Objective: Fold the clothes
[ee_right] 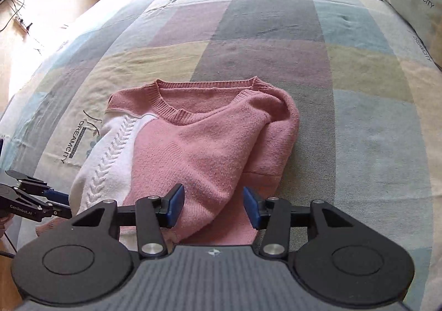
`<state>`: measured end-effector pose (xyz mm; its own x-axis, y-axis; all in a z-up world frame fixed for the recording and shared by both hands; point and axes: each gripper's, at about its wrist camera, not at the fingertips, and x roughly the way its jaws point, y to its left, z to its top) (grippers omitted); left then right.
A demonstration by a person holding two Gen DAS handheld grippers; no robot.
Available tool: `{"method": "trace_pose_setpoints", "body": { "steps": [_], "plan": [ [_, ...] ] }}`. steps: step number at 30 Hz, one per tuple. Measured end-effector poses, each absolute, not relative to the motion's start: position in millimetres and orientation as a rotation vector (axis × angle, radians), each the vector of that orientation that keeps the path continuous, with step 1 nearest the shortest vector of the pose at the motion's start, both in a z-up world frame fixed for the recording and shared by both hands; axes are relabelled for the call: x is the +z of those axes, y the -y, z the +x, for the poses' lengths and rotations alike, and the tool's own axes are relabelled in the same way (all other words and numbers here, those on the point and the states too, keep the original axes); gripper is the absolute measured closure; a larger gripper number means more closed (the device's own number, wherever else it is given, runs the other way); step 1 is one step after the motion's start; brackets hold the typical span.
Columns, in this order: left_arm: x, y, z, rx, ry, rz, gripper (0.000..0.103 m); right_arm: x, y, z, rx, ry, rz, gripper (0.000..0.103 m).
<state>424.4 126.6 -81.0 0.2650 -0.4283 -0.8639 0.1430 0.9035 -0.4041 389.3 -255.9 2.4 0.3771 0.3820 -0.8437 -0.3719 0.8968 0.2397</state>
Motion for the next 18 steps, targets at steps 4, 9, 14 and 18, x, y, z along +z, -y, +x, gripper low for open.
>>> {"method": "trace_pose_setpoints", "body": {
  "steps": [4, 9, 14, 18],
  "plan": [
    [-80, -116, 439, -0.507, -1.218, -0.292, 0.059, 2, 254, 390, 0.476, -1.085, 0.014, 0.051],
    [-84, -106, 441, -0.563, -1.203, -0.334, 0.067, 0, 248, 387, 0.475, -1.089, 0.008, 0.050],
    [-77, -119, 433, -0.482, -1.198, -0.400, 0.091, 0, 248, 385, 0.465, -1.089, 0.004, 0.049],
    [-59, -140, 431, -0.411, -1.187, -0.397, 0.093, 1, 252, 385, 0.453, -1.087, 0.004, 0.048]
  ]
}}
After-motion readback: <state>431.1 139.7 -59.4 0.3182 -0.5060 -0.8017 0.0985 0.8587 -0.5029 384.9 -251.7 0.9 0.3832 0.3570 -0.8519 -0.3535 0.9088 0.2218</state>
